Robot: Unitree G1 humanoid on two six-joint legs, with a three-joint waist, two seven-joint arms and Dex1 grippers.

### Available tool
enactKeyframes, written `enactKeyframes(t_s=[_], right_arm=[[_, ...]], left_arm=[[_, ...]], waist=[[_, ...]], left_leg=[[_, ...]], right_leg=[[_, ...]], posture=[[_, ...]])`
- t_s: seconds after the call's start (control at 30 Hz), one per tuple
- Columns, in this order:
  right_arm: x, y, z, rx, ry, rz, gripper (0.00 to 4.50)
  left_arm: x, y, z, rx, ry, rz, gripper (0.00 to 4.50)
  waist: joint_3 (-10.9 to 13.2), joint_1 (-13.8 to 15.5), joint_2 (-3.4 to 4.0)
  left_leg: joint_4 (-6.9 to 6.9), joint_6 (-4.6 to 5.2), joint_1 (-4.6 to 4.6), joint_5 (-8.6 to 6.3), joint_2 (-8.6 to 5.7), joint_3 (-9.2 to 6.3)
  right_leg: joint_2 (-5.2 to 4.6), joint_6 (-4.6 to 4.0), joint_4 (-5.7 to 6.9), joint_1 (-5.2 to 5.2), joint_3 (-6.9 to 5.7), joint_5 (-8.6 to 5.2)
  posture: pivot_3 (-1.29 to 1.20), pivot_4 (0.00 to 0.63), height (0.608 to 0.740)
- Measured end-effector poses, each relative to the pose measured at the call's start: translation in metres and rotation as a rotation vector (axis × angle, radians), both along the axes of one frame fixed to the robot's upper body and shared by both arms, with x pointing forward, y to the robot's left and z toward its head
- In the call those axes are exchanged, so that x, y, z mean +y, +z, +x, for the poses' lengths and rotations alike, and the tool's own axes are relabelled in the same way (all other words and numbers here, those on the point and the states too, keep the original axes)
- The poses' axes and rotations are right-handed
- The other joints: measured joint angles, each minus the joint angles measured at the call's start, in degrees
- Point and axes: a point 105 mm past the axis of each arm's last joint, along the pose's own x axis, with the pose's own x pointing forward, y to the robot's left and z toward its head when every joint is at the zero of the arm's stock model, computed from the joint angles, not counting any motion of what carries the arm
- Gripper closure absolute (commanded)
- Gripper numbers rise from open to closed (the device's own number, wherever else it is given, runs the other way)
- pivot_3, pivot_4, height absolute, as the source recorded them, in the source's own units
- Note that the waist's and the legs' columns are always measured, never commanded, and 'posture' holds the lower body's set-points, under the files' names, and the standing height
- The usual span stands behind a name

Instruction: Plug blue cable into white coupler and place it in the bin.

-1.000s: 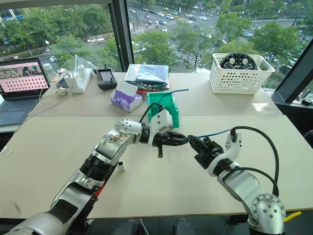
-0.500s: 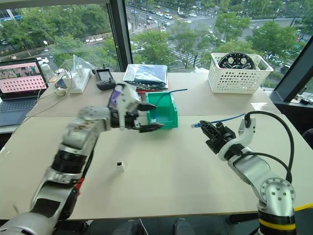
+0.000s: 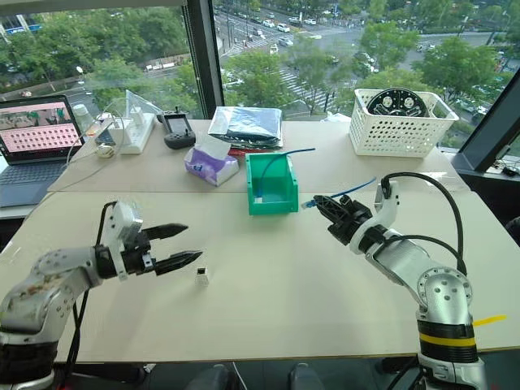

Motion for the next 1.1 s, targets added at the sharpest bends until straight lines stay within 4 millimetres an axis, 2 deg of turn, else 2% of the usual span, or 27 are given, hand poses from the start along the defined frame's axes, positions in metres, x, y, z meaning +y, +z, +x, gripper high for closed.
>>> enactKeyframes(t_s=[0.17, 0.27, 0.6, 0.9, 1.1], right_arm=[[0.001, -0.003, 0.001, 0.011, 0.006, -0.02, 4.5], [0.001, -0.004, 0.001, 0.013, 0.008, -0.02, 4.5], [0.004, -0.006, 0.0, 0.02, 0.014, -0.008, 4.5], [0.005, -0.01, -0.004, 0.038, 0.016, -0.017, 4.5], [0.004, -0.013, -0.005, 0.049, 0.015, -0.026, 4.5]], left_arm=[[-0.001, -0.019, -0.001, -0.009, 0.141, -0.035, 0.12], [-0.009, -0.031, -0.004, 0.01, 0.21, -0.07, 0.12], [-0.03, -0.021, -0.027, 0.001, 0.29, -0.165, 0.12], [-0.041, -0.047, -0.036, 0.116, 0.475, -0.057, 0.12], [-0.033, -0.067, -0.038, 0.194, 0.546, 0.091, 0.12]], waist=[[0.0, -0.18, 0.0], [0.0, -0.3, 0.0], [0.0, -0.36, 0.0], [0.0, -0.4, 0.0], [0.0, -0.4, 0.0]], left_leg=[[-0.02, 0.0, 0.0, 0.0, 0.03, 0.02], [-0.02, 0.0, -0.02, 0.0, 0.04, 0.02], [-0.01, 0.0, 0.01, 0.0, 0.08, 0.04], [-0.02, 0.0, 0.04, 0.0, 0.09, 0.05], [-0.02, 0.0, 0.04, 0.0, 0.09, 0.04]], right_leg=[[0.02, -0.02, 0.01, -0.01, 0.02, 0.01], [0.04, -0.01, 0.01, -0.02, 0.03, 0.02], [0.08, -0.02, 0.02, 0.01, 0.04, 0.02], [0.13, 0.02, 0.02, 0.02, 0.06, -0.01], [0.14, 0.09, 0.03, 0.01, 0.05, -0.06]], posture=[[0.0, 0.15, 0.74], [0.0, 0.15, 0.74], [0.0, 0.15, 0.74], [0.0, 0.15, 0.74], [0.0, 0.15, 0.74]])
